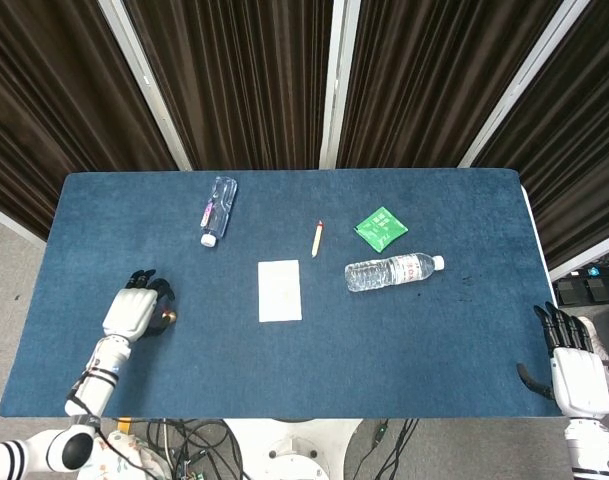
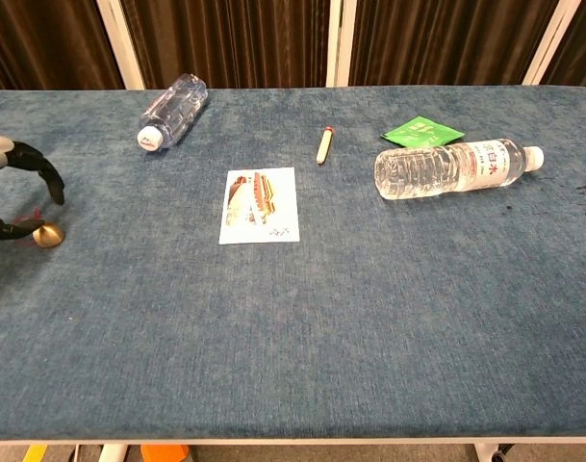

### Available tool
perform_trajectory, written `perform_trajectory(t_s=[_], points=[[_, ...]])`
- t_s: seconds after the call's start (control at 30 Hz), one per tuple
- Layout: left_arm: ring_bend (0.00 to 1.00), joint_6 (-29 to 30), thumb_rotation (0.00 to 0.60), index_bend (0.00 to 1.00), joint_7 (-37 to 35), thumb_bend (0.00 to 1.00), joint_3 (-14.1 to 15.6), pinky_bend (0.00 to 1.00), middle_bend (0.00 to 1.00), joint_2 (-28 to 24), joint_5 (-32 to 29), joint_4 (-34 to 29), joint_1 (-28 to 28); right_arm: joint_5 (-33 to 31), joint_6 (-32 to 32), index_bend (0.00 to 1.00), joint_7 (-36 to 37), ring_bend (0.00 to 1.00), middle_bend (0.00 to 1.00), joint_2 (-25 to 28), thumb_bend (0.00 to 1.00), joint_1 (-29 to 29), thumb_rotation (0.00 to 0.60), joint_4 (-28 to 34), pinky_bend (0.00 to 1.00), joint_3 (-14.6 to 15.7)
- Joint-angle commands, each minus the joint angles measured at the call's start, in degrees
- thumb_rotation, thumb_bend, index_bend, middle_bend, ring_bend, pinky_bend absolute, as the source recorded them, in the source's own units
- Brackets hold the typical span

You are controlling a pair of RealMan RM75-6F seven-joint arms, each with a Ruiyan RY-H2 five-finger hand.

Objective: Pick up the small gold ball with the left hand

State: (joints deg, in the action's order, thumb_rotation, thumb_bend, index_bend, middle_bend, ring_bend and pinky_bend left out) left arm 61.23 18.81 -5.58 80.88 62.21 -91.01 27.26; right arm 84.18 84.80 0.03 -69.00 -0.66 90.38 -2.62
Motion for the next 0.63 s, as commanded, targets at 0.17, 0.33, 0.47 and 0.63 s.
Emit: perform_trajectory(t_s=[0.17,0.33,0.47,0.63], points=[[0.04,5.3,0.6,0.26,-2.9,0.3,0.9,0.02,0.19,-3.4,4.8,-4.7,-2.8,0.1,0.1,0.0,0.0,0.0,0.0,0.1,0.17,0.0,0.6,0.3,0.0,0.0],[0.04,19.3,0.6,0.18,-11.5,0.24,4.3,0.02,0.17,-2.5,17.4,0.5,-10.0,0.6,0.7,0.0,0.5,0.0,0.0,0.0,0.17,0.1,0.6,0.4,0.0,0.0],[0.04,23.7,0.6,0.14,-14.7,0.19,6.5,0.02,0.16,-2.3,19.3,6.1,-14.2,0.9,0.9,0.0,0.2,0.0,0.0,-0.2,0.17,0.2,0.6,0.4,0.0,0.1],[0.04,27.9,0.6,0.14,-14.8,0.17,6.7,0.02,0.16,-2.9,20.0,8.2,-17.5,1.2,1.1,0.0,-0.7,0.0,0.0,-0.4,0.17,0.2,0.6,0.9,0.0,0.2]])
